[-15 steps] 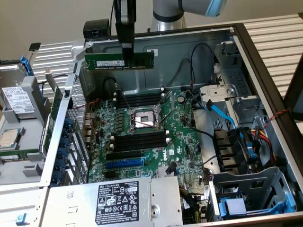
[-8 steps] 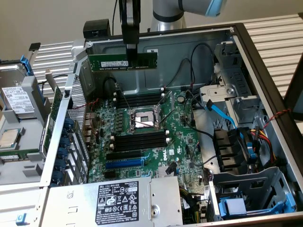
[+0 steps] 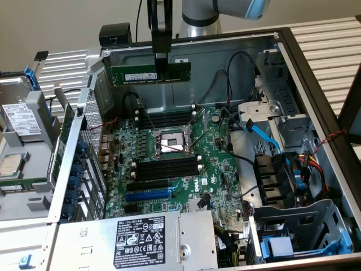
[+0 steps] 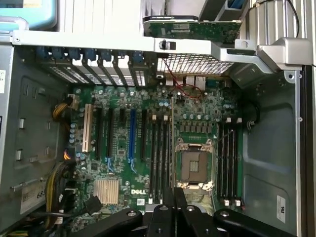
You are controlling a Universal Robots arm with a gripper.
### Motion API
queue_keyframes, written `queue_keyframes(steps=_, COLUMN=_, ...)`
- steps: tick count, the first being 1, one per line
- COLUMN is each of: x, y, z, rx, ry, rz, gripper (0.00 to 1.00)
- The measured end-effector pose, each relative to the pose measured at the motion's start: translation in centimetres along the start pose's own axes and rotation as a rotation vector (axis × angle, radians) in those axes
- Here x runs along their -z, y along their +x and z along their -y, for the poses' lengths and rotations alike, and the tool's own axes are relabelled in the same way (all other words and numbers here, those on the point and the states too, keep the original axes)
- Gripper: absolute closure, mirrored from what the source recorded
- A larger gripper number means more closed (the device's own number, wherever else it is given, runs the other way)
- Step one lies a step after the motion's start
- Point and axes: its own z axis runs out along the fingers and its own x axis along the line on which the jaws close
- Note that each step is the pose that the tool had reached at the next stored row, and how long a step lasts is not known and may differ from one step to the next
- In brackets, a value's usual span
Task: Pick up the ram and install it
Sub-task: 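Pick up the ram and move it above insertion slot, then insert the ram into the slot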
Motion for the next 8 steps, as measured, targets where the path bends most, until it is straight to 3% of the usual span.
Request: queue_keyframes(steps=8, x=-0.29, y=-0.13, z=0.77, rx=0.016, ry=-0.0004, rz=-0.0008, gripper=0.88)
